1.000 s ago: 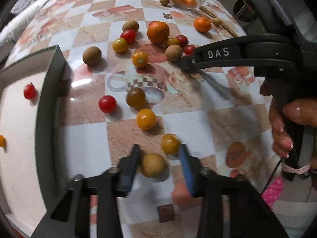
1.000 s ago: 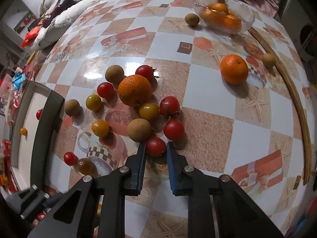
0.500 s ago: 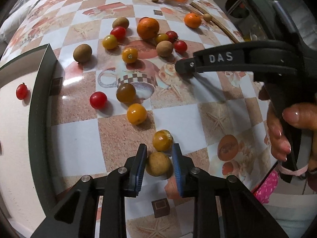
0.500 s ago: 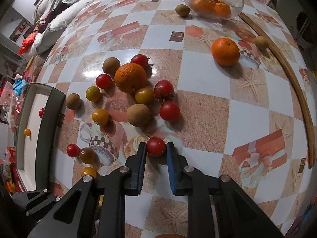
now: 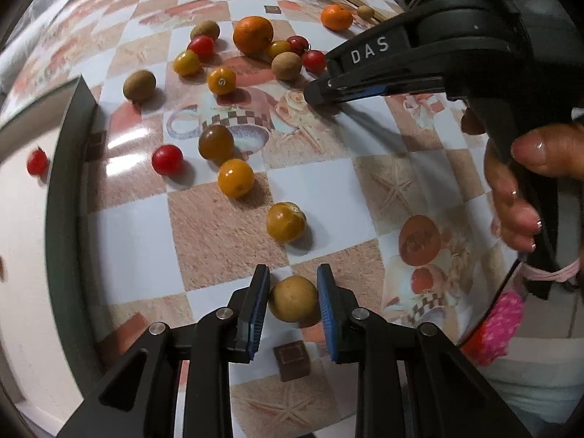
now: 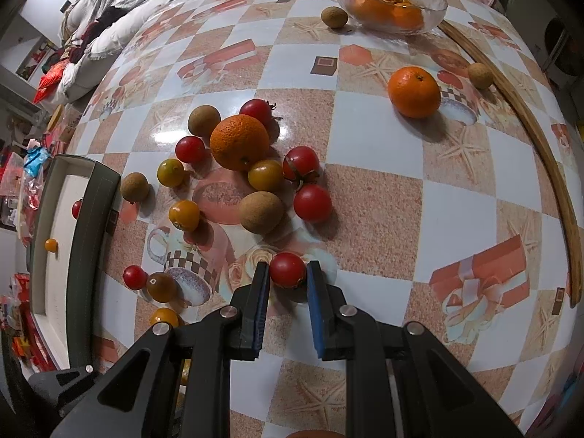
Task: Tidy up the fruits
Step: 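Carry the kiwi and tomato to the white tray and open both tools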
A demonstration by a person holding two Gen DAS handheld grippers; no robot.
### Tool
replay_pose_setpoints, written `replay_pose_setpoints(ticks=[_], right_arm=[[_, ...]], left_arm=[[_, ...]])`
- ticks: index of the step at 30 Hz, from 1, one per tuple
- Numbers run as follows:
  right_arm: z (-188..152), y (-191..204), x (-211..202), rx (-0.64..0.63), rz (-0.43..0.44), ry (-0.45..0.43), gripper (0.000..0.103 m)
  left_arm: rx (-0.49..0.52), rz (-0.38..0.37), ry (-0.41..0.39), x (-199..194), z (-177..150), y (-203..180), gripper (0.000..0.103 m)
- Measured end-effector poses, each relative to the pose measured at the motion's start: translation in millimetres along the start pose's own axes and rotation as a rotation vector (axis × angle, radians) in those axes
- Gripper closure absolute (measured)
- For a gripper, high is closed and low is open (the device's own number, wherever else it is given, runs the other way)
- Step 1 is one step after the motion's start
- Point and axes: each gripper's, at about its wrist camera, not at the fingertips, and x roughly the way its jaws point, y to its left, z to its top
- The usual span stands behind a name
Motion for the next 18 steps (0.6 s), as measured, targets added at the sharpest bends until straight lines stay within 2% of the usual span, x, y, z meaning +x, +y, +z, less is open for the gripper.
replay_pose_setpoints(ticks=[10, 18], right_arm=[[0, -6, -5, 0.035, 0.027, 0.005, 0.082], [-3, -4, -13, 0.036, 0.030, 0.005, 0.082]], left_arm=[[-0.108, -0.064, -0.025, -10, 6, 24, 0.075], [-0.127, -0.059, -0.042, -23, 12, 42, 0.075]])
